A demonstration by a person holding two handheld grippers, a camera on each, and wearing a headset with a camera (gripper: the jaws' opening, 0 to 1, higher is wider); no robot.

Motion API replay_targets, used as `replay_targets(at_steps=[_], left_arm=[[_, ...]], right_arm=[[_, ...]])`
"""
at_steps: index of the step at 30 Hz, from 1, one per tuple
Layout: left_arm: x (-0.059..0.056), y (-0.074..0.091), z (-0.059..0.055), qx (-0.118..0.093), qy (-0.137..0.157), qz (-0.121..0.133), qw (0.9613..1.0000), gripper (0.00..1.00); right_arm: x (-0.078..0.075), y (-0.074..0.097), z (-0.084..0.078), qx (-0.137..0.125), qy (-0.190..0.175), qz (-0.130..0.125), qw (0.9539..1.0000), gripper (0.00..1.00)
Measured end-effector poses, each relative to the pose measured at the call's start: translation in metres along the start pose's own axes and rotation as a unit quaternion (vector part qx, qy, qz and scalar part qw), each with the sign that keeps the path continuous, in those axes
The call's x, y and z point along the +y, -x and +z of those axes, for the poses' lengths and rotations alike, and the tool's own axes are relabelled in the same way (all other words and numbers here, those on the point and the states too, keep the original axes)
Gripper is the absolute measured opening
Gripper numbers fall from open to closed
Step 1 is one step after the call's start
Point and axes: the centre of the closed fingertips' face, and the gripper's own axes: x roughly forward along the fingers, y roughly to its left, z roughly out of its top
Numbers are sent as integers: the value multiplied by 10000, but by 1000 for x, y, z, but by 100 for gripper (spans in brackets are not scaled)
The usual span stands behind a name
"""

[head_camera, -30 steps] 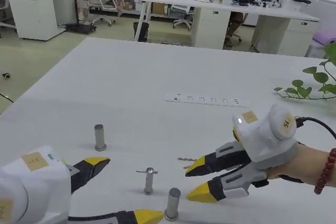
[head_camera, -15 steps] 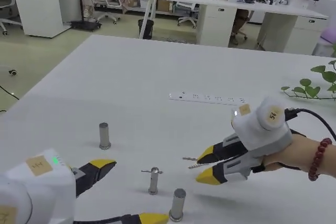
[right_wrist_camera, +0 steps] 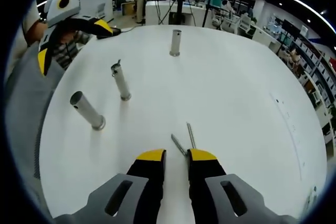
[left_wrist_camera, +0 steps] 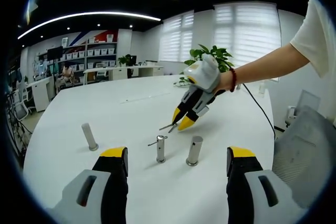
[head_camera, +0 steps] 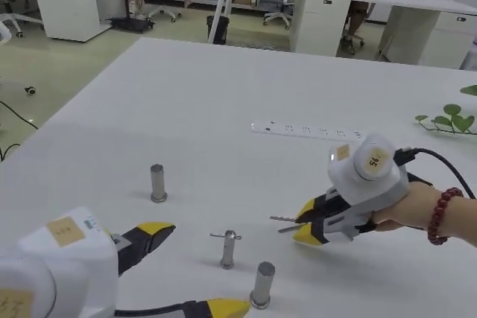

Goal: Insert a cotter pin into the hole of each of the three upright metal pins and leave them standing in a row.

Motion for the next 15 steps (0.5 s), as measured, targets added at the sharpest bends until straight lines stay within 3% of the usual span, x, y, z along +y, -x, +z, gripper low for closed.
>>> replay_targets(at_steps=[15], left_arm=[[2,0,-2,8,77,27,10000,75]], right_arm=[[-10,0,-14,367,116,-47,9992,13]])
